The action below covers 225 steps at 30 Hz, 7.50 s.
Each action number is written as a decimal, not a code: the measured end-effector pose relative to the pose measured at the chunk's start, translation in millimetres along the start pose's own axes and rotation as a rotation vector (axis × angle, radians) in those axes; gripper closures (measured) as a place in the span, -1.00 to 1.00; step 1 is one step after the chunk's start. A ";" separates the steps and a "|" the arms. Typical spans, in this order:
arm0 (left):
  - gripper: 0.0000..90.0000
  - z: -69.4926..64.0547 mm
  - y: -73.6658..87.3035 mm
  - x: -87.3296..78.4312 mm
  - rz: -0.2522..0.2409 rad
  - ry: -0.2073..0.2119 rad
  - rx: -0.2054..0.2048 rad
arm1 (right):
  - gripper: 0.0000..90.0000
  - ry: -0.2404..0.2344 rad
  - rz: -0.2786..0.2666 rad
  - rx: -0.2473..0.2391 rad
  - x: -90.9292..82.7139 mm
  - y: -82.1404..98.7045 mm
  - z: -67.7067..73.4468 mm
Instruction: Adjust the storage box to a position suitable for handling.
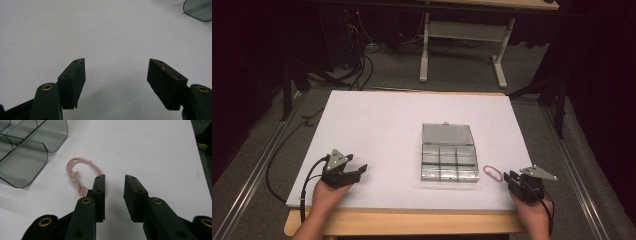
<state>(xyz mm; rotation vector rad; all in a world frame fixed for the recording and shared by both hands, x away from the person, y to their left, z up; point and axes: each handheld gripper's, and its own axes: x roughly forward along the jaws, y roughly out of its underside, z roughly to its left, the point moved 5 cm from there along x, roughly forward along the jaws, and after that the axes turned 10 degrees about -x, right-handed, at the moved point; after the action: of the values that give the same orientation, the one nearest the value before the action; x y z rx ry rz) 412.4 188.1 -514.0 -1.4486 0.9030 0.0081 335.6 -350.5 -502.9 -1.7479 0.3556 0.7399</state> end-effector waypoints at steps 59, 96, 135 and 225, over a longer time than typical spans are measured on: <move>-0.32 -1.6 0.5 0.2 0.008 0.010 0.018 | -0.10 -0.175 0.479 -0.163 5.5 -29.7 18.4; -0.32 -2.2 0.7 -0.2 0.006 0.014 0.024 | -0.21 -0.243 0.647 -0.247 40.3 -60.9 12.3; -0.32 -2.3 0.8 -0.2 0.006 0.015 0.025 | 0.89 -0.298 0.675 -0.312 47.6 -62.8 16.3; -0.32 -2.9 0.7 -0.6 -0.002 0.024 0.025 | 0.90 -0.396 0.642 -0.451 19.5 -139.4 93.1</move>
<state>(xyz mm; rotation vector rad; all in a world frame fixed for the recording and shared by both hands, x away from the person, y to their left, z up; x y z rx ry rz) 410.2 186.2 -513.9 -1.4286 0.9180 -0.0221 404.1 -217.4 -425.0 -1.8475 0.5104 1.7068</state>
